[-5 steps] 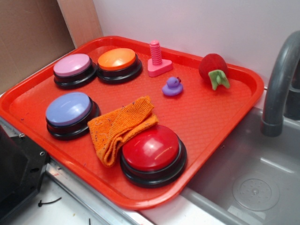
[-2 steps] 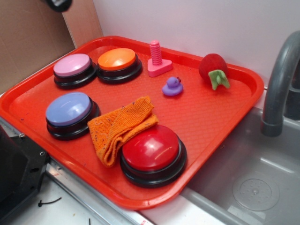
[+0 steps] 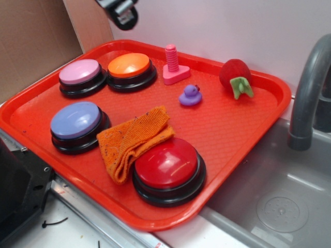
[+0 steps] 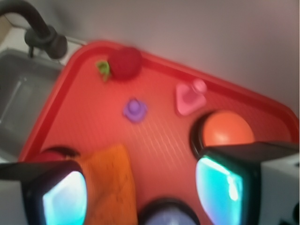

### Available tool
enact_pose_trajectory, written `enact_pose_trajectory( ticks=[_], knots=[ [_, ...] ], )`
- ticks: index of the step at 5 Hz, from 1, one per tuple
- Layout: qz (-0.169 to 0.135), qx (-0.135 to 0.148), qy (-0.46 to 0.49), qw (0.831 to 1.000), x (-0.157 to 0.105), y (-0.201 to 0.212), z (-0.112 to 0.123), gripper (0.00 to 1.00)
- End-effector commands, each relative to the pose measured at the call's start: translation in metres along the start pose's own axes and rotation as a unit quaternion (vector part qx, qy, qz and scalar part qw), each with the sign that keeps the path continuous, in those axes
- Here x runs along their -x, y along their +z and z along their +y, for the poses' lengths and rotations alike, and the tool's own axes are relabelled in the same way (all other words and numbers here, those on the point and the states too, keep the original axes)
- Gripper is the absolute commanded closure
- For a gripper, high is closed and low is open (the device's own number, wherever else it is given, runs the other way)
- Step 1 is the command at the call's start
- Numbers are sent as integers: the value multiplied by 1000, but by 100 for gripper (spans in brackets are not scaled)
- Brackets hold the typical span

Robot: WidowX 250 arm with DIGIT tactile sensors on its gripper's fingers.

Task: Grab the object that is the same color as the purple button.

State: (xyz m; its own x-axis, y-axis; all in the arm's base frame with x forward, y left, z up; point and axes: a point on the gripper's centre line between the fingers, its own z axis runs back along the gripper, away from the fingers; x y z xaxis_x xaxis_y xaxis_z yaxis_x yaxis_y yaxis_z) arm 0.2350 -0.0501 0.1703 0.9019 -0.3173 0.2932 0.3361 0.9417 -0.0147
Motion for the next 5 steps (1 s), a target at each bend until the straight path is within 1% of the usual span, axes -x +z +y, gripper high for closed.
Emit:
enact_pose_trajectory(
  ticks=[1,2,3,5],
  knots=[
    [11,-29,-6,999,-29,-48,0,0],
    [21,-31,-10,999,-34,-72,3,0],
    [41,-34,-21,998,-39,-100,1,0],
    [76,-24,-26,996,-43,-137,9,0]
  ],
)
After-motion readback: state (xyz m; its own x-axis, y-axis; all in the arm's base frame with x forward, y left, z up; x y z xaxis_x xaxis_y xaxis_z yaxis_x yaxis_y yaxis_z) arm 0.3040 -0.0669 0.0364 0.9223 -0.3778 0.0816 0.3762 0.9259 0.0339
